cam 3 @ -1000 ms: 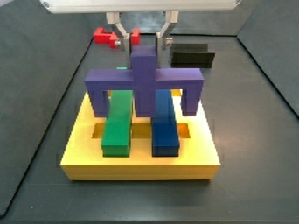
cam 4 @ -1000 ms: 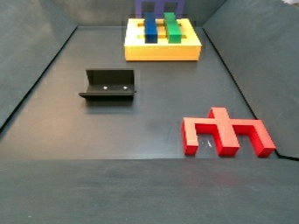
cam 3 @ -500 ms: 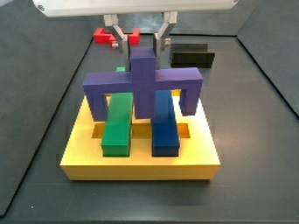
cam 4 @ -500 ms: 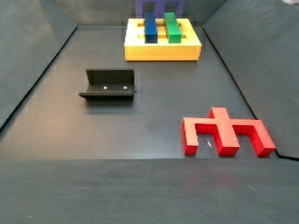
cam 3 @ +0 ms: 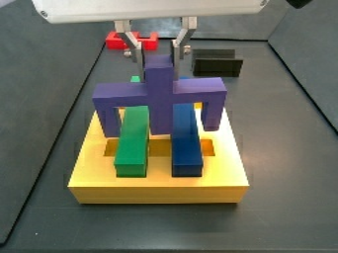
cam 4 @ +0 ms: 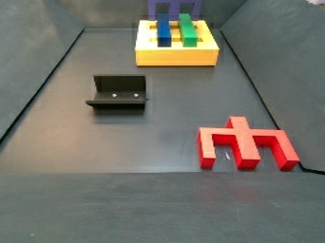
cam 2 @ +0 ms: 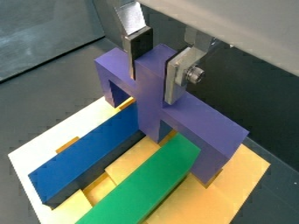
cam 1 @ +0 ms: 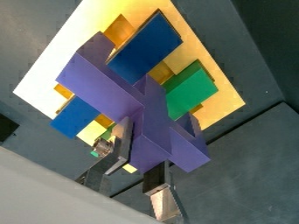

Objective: Pick up the purple object. Move up. Place the purple object on the fixture. Regrasp the purple object. Move to above the board. Insert the purple object.
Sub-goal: Insert the purple object.

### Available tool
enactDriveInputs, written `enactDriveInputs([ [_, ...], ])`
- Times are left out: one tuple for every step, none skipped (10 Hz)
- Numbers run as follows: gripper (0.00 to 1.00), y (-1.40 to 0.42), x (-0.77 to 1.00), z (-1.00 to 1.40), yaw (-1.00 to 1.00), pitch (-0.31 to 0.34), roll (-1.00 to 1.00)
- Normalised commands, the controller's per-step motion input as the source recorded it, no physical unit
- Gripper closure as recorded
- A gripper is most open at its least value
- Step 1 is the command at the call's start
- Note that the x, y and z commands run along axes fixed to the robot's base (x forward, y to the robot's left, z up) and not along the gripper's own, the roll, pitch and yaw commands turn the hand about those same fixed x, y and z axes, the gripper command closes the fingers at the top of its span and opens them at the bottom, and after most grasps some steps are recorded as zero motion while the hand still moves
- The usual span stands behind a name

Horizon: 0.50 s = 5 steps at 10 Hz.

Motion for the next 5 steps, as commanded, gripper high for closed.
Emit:
enactDriveInputs([
  [1.00,-0.12,0.00,-0.14,0.00,0.000,0.19],
  [1.00,-0.11,0.02,-0.23,0.00,0.000,0.19],
  [1.00,-0.06,0.15,-0.22,0.00,0.000,0.18],
  [1.00,-0.05,0.13,-0.23,0.00,0.000,0.18],
  [1.00,-0.07,0.11,-0.22,-0.01,0.000,0.16],
])
